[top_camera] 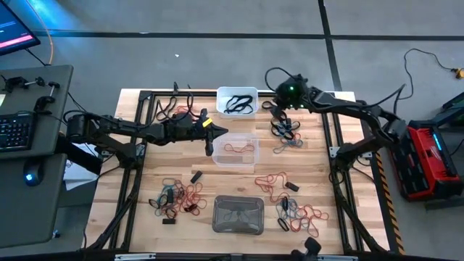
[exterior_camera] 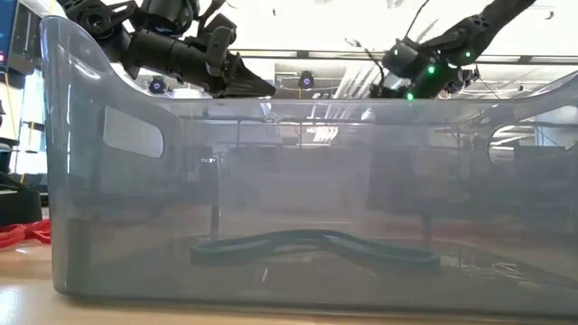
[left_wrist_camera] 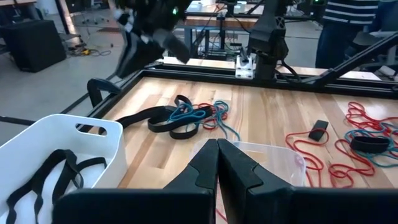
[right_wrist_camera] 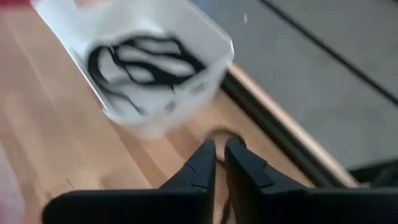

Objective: Sort rubber bands into baskets
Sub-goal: Put the black rubber band into the white bin

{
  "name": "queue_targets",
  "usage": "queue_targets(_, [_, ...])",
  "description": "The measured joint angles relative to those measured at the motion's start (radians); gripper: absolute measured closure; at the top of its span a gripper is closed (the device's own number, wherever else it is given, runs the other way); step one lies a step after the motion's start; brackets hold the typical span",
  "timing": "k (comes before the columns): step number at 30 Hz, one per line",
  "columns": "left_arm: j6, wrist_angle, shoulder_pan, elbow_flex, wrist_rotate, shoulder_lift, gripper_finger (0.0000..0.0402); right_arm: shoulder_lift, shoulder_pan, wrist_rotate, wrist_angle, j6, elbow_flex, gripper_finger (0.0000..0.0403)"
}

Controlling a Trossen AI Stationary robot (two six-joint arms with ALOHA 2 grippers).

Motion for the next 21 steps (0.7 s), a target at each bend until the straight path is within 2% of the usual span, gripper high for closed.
queue_targets(6, [0.0,0.002,0.0,0.0,0.0,0.0,0.0402,0.07,-0.037,0.0,-0.085,-0.023,0.0,0.0287])
queue_targets(11, [0.007,-0.015,0.0,0.0,0.001,0.0,0.0401,0.149,-0.055,-0.031,-0.08,-0.004,-0.001,0.0237])
queue_targets(21, [0.018,-0.027,0.0,0.0,0.001,0.0,0.0401,0.256,-0.088,-0.034,-0.041,0.043,-0.001,0.0227])
